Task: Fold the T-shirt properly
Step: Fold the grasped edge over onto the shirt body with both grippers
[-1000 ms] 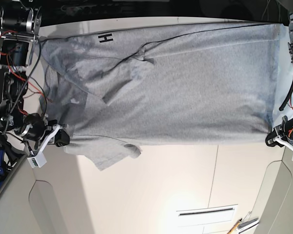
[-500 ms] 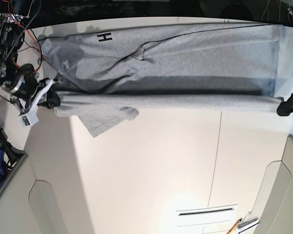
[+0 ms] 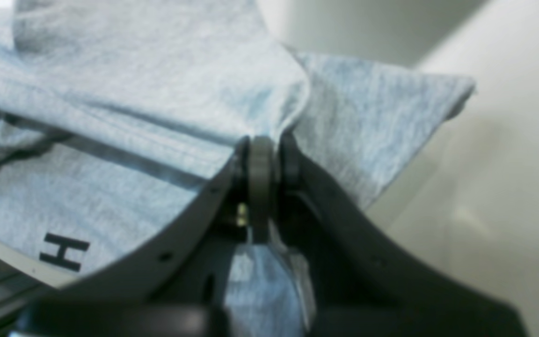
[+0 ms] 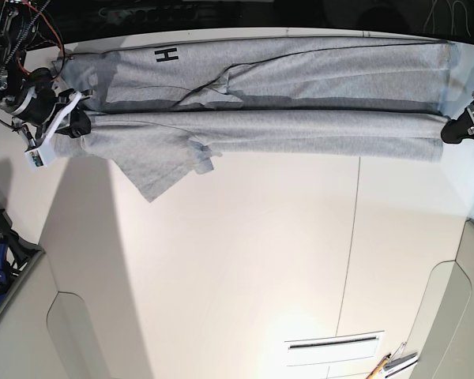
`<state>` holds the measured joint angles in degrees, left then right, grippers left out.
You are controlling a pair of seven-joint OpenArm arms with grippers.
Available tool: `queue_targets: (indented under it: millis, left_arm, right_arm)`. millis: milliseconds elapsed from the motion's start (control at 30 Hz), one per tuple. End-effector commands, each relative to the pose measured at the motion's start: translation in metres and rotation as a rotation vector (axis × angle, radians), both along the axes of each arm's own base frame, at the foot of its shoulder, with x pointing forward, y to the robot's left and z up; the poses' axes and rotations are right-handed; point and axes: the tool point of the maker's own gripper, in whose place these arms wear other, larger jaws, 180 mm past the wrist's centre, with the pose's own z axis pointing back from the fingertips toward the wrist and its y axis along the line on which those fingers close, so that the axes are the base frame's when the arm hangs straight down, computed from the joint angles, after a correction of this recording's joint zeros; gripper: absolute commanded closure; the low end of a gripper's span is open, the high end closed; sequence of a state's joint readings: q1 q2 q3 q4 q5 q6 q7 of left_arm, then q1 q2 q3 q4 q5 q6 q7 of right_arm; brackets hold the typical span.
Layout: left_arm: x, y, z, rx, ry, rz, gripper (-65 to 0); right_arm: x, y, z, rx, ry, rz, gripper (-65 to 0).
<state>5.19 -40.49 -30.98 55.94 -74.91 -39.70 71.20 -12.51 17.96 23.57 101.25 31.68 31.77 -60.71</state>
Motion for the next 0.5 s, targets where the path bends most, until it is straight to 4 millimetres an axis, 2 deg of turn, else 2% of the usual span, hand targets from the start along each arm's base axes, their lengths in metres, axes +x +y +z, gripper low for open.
queue_targets:
  millis: [0, 33, 67, 100, 133, 233, 367, 467]
  left_arm:
    - [0.009, 0.01, 0.019, 0.018, -0.047, -0.005, 0.0]
    - [0.009, 0.006, 0.021, -0.003, -0.048, -0.012, -6.2]
    - [0.009, 0.003, 0.024, -0.028, -0.05, -0.022, -15.2]
    - [0.009, 0.0, 0.028, -0.052, -0.058, -0.031, -22.2]
    - [0.01, -0.002, 0.032, -0.068, -0.07, -0.036, -26.1]
    - [0.014, 0.003, 0.041, -0.056, -0.088, -0.041, -26.7]
    - [0.021, 0.007, 0.057, -0.03, -0.138, -0.042, -26.7]
    - [0.024, 0.007, 0.061, -0.022, -0.157, -0.041, -26.7]
  right_arm:
    - [0.008, -0.007, 0.01, -0.02, -0.039, -0.008, -0.4]
    - [0.008, -0.007, 0.01, -0.019, -0.038, -0.011, -8.2]
    - [0.009, -0.007, 0.012, -0.017, -0.044, -0.009, -15.4]
    - [0.01, -0.005, 0.015, -0.015, -0.056, -0.004, -20.9]
    - [0.012, -0.003, 0.021, -0.018, -0.075, 0.002, -23.8]
    - [0.025, 0.003, 0.047, -0.032, -0.18, 0.023, -24.2]
    - [0.054, 0.013, 0.09, -0.027, -0.359, 0.039, -24.2]
    - [0.078, 0.01, 0.103, -0.038, -0.424, 0.02, -24.3]
